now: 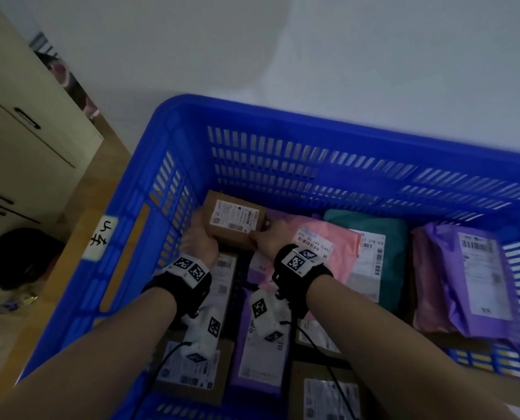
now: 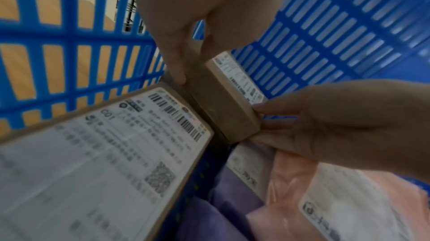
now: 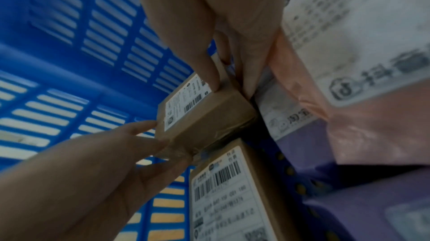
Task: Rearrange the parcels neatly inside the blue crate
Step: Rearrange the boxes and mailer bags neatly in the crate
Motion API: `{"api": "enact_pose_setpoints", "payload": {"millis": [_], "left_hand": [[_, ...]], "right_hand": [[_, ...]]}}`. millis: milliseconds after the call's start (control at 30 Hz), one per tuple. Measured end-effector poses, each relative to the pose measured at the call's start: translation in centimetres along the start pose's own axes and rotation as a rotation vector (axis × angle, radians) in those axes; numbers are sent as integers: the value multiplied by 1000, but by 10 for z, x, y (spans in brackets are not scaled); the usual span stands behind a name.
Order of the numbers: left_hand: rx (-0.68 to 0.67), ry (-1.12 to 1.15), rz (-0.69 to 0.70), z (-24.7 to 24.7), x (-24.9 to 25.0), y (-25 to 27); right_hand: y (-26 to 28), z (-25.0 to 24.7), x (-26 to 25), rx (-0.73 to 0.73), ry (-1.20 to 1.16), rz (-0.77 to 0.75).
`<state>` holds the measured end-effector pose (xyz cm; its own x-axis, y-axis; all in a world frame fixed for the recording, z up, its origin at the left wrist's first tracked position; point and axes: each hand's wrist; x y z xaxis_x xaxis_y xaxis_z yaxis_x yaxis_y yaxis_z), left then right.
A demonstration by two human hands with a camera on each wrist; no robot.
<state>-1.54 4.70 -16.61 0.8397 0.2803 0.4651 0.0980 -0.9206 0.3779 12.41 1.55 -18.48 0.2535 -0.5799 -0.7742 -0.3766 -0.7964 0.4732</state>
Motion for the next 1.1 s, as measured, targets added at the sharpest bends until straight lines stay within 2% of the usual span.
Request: {"api": "enact_pose_setpoints", "payload": {"millis": [100,200,300,400,467,533,600,667,733,833,1000,1100], "left_hand": [[-64,-34,48,2,-2,-2],[-156,-18,103,5,-5,-6],[-141,75,102,4,-1,-4],[-146,191,62,-1,13,10],[-240,237,97,3,21,18],[-414,287,74,11,25,28],[-561,310,38,23,27,37],[-636,314,-7,34,26,44],[-682,324,-56,43,26,50],[-701,278,-43,49,30,58],[-603,174,60,40,40,61],[-551,72,85,27,37,51]], "right_hand": [[0,5,-4,-26,-11,50],[6,2,-12,-79,-35,17],[15,-8,-22,-129,-16,-41],[27,-28,-26,-76,-8,-132],[40,-50,-24,-19,75,-170],[55,-76,-16,18,203,-173],[66,-96,-2,93,315,-110],[76,-107,12,163,344,49],[89,-109,25,151,318,199],[108,-100,36,80,115,278],[114,-89,34,93,185,230],[116,-86,29,7,123,194]]}}
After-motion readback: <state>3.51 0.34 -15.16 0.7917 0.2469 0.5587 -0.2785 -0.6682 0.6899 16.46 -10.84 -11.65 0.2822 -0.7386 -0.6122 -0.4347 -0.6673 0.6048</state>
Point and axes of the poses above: each hand's wrist, its own y-axis away from the middle knuckle, its own z-axis out of the palm, x = y × z, and after that the axes turned 7 degrees about -z, right-handed
